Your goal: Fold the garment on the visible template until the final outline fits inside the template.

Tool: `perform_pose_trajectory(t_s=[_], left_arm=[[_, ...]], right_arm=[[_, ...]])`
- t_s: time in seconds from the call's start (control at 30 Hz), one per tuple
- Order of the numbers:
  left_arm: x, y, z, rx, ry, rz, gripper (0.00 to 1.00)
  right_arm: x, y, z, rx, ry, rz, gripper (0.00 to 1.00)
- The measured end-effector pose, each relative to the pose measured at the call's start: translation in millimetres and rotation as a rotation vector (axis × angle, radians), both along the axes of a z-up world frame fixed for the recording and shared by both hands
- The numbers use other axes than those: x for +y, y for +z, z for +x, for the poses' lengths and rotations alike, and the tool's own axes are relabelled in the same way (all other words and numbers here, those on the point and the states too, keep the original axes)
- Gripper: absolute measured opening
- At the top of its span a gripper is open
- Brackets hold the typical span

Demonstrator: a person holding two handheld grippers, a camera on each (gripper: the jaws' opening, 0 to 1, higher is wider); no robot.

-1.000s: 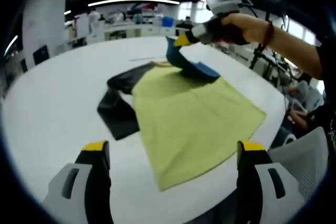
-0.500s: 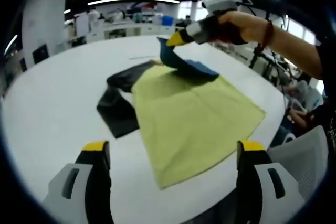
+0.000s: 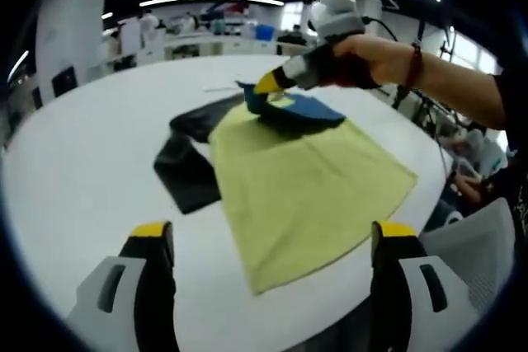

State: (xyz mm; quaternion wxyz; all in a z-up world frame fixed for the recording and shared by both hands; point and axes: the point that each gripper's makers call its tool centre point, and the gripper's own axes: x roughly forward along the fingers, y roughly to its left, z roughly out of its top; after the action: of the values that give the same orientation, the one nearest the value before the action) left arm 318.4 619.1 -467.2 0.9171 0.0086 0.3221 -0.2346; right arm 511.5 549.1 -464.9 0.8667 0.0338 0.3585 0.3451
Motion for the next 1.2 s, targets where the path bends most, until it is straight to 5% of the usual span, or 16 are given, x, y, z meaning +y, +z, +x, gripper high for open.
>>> perform_pose_trajectory(t_s=[0.3,0.73,0.93,1.1,1.2], left_arm=[[2.0,-4.2,-7.3,0.019,0.019,-0.025,0.95],[4.7,-1.7,-5.5,0.014,0.032,-0.023,0.96],[6.3,-1.6,-5.2,0.013,0.039,-0.018,0.96],[4.9,-0.1,-3.7,0.007,0.032,-0.009,0.98],[3.6,0.2,-2.3,0.004,0.029,-0.004,0.99]], right_arm=[[11.0,-38.4,-9.4,0.103,-0.036,0.035,0.00],[20.7,-64.2,-27.4,0.182,-0.013,0.028,0.00],[19.1,-55.7,-25.1,0.145,0.009,0.030,0.00],[6.6,-42.0,-17.6,0.019,0.039,-0.040,0.18],[-6.5,-38.6,-13.3,-0.054,0.051,-0.118,0.37]])
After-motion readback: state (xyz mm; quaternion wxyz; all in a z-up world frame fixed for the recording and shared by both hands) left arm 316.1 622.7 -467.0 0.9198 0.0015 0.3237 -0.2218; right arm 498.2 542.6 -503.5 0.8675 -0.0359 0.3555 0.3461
